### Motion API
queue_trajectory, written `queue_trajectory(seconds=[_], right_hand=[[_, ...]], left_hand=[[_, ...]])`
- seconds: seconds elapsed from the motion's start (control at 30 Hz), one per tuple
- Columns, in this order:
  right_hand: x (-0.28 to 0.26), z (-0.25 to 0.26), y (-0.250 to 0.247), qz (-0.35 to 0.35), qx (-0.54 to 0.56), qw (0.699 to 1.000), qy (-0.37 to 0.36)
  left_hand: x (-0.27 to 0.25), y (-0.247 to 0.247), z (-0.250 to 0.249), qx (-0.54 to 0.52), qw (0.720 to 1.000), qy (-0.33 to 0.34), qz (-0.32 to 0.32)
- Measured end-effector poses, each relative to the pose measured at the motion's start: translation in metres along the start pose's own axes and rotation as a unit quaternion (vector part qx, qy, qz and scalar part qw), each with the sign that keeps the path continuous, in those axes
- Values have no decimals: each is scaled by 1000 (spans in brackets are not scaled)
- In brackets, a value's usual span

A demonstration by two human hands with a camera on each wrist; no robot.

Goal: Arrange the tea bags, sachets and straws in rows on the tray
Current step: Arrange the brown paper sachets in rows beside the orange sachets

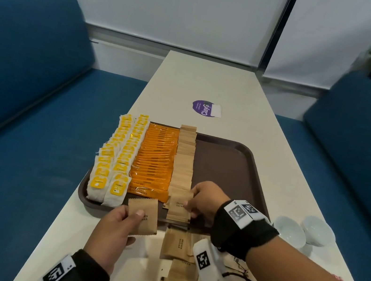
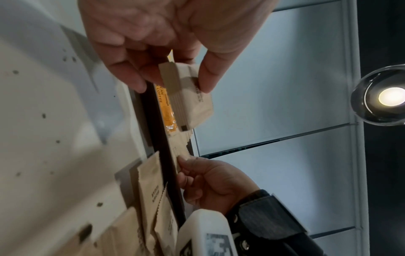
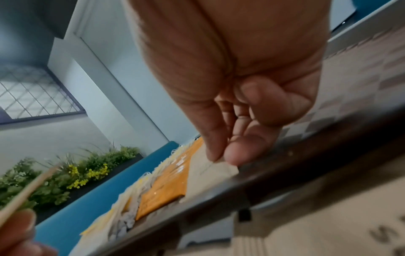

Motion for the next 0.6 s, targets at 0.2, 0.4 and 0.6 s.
queue_trajectory(seconds=[0.2, 0.4, 0.6], right_hand=[[20, 7, -4, -17, -40, 999, -30], [25, 13, -11, -31, -35, 998, -38], [29, 7, -5, -35, -32, 998, -49]], left_hand=[[7, -4, 3, 37, 999, 7, 9], [13, 4, 2, 50, 998, 0, 31], [16, 7, -2, 47, 998, 4, 36]])
Point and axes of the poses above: each hand's wrist, its own x-axis towards the middle knuckle, its own y-axis out of the palm, z = x × y, the point moved 9 cm from there along x, towards the middle knuckle, and after that the axes turned 2 degrees about z, right-handed, at the moved point
